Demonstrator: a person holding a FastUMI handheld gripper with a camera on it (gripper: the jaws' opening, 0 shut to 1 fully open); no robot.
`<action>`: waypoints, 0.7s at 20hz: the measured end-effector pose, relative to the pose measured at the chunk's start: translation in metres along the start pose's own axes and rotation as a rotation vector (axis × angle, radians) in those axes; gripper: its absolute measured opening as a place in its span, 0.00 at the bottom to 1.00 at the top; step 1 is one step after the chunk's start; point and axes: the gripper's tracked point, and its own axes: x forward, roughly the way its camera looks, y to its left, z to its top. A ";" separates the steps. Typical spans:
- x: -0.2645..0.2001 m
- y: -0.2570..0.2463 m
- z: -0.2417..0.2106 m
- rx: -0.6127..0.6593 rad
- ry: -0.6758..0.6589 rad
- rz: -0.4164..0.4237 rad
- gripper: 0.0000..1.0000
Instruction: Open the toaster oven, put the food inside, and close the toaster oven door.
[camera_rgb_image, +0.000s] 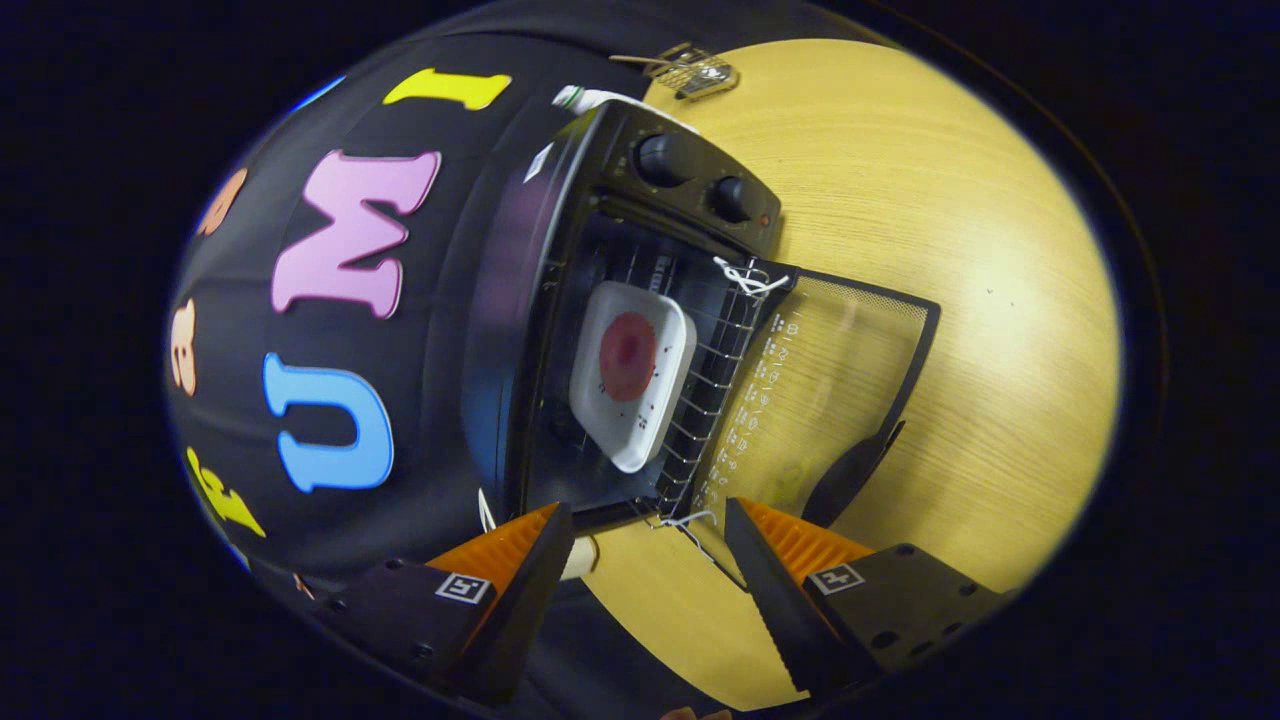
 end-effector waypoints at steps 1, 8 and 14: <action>-0.007 0.003 -0.005 -0.063 0.020 0.017 0.99; -0.046 -0.034 -0.042 -0.476 0.141 0.008 0.99; -0.036 -0.094 -0.045 -0.818 0.138 -0.086 0.99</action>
